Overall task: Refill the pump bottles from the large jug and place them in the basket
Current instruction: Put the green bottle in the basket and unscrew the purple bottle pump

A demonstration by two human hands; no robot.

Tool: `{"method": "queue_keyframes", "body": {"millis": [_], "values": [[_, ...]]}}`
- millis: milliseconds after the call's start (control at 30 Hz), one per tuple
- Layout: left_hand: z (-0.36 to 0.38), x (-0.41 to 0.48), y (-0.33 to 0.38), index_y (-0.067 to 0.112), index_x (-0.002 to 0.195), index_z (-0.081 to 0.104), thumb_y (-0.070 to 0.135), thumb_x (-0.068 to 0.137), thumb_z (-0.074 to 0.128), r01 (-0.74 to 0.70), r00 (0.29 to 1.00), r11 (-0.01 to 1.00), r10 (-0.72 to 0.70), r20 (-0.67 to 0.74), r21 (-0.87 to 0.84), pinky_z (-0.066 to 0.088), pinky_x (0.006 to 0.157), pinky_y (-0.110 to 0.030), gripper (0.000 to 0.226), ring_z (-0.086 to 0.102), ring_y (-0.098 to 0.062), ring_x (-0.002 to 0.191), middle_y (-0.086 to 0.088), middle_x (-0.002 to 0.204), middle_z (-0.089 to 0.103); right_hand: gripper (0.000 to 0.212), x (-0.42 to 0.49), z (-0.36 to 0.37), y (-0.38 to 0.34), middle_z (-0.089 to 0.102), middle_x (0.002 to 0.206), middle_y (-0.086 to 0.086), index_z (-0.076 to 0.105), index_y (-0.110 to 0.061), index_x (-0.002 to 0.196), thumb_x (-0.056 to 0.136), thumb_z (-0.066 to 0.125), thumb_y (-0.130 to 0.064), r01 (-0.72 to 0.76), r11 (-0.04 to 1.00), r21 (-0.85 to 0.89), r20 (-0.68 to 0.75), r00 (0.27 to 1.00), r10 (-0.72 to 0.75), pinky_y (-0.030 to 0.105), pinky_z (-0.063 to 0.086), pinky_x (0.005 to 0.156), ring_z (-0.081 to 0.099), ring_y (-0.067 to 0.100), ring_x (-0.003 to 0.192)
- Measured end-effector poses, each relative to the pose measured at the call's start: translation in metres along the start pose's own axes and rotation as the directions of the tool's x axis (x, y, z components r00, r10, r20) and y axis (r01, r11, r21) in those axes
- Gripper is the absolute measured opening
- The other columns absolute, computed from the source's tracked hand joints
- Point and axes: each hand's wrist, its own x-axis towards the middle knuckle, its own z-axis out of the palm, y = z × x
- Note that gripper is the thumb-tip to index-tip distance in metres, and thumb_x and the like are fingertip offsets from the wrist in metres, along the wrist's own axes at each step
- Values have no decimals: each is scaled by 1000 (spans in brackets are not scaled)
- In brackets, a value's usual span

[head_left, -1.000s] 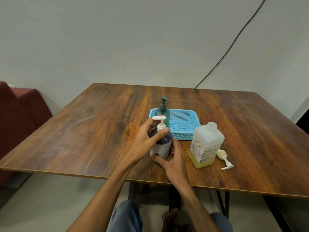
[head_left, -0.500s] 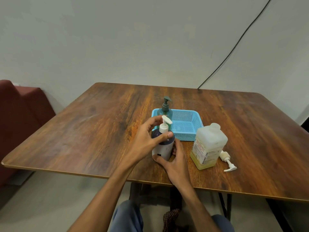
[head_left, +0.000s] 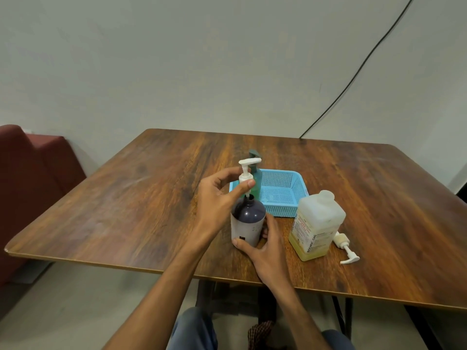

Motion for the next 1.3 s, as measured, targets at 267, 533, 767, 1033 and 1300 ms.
{"method": "queue_keyframes", "body": {"millis": [267,533,767,1033,1300], "values": [[-7,12,42,19,102,75,13,75,86,-50,990,986,28,-138,-158,60,87,-32,30,76,-17,96,0,99,79,85,0,0,0,50,136,-28,42,-48,138,69,90,-38,-12,1000,2,6,1000,12,32,50,105,48,-5,128],[-27,18,59,11,106,73,16,72,87,-107,960,976,52,-277,-189,60,86,-32,37,75,-19,94,1,96,79,86,-1,-2,-2,51,138,-23,44,-38,142,69,91,-33,-17,1000,19,19,1000,17,30,50,105,49,-2,128],[-46,10,29,15,111,73,13,79,85,-122,926,993,113,-361,0,58,77,-23,34,69,-13,84,3,99,77,85,-2,-2,0,52,138,-24,44,-40,140,70,91,-36,-17,999,41,31,999,16,38,49,107,48,0,130],[-60,-19,-44,16,107,74,8,81,82,49,940,965,43,-340,259,60,81,-25,28,71,-9,88,5,98,75,83,-1,-1,0,50,135,-31,40,-55,132,68,90,-39,-10,1000,2,12,1000,10,37,48,107,48,-5,128],[-58,-38,-81,29,90,66,9,82,78,203,952,858,-60,-300,471,59,76,-30,25,63,-5,85,14,91,65,80,-2,-3,-1,49,130,-37,40,-65,123,69,91,-35,7,1000,-24,3,1000,-7,21,46,100,48,-9,125]]}}
